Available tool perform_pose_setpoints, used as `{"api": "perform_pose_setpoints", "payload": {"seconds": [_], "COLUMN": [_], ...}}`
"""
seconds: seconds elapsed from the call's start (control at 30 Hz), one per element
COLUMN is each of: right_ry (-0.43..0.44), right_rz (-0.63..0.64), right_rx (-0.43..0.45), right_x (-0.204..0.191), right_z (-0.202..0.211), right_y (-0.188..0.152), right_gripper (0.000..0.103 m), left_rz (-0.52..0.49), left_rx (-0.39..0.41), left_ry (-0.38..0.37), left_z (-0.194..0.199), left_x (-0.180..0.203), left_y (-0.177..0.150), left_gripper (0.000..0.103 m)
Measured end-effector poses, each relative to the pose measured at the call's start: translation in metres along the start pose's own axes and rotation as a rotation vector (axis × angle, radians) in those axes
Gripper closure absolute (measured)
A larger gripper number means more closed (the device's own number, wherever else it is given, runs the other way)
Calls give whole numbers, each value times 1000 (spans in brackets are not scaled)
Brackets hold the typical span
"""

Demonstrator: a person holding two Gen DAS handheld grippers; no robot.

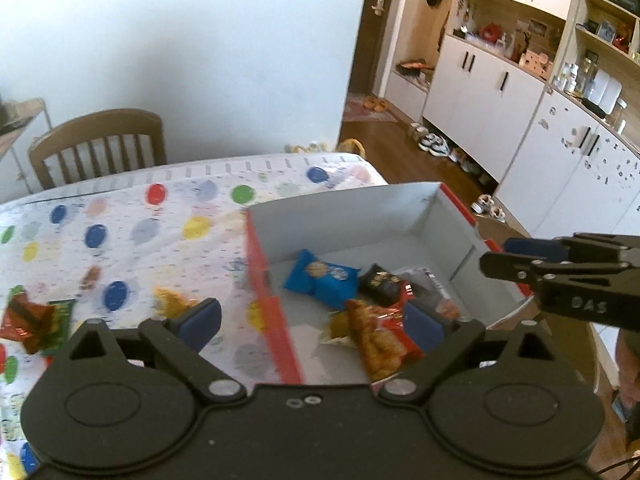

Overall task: Organize snacks
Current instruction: 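Withdraw both tools from the box back toward the tablecloth snacks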

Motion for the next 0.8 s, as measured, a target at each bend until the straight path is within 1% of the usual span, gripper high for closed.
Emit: {"api": "perform_pose_setpoints", "payload": {"seconds": [0.1,0.13,0.23,0.3,0.4,0.5,0.6,0.7,0.8], "right_ry": [6,9,19,30,41,64,69,65,67], "right_rz": [4,6,10,5,7,9,20,40,47], "right_rx": [10,14,13,11,13,5,12,18,10], "right_x": [-17,-24,-44,-56,-77,-100,-123,-145,-164], "right_z": [8,9,13,14,16,14,12,8,0], "right_y": [0,-1,-2,-3,-3,-5,-7,-10,-11], "right_gripper": [41,39,38,32,30,22,21,16,16], "left_rz": [5,12,37,52,83,102,110,118,127], "left_rx": [25,33,55,66,76,87,95,105,111], "left_ry": [13,19,36,49,71,96,112,127,137], "left_z": [19,26,46,56,72,86,97,105,111], "left_x": [-16,-22,-45,-60,-86,-111,-130,-149,-166], "left_y": [-7,-10,-21,-27,-37,-46,-54,-62,-72], "left_gripper": [5,5,2,2,1,1,1,1,1]}}
Point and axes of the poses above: each gripper's, at about its wrist camera, not at the fingertips, and z roughly against the way its jaws point, x to its right, y to its top, the point moved 7 cm from there along -z, roughly the way its jaws point, and after that the axes turned 9 degrees about -y, right-handed, at the moved point
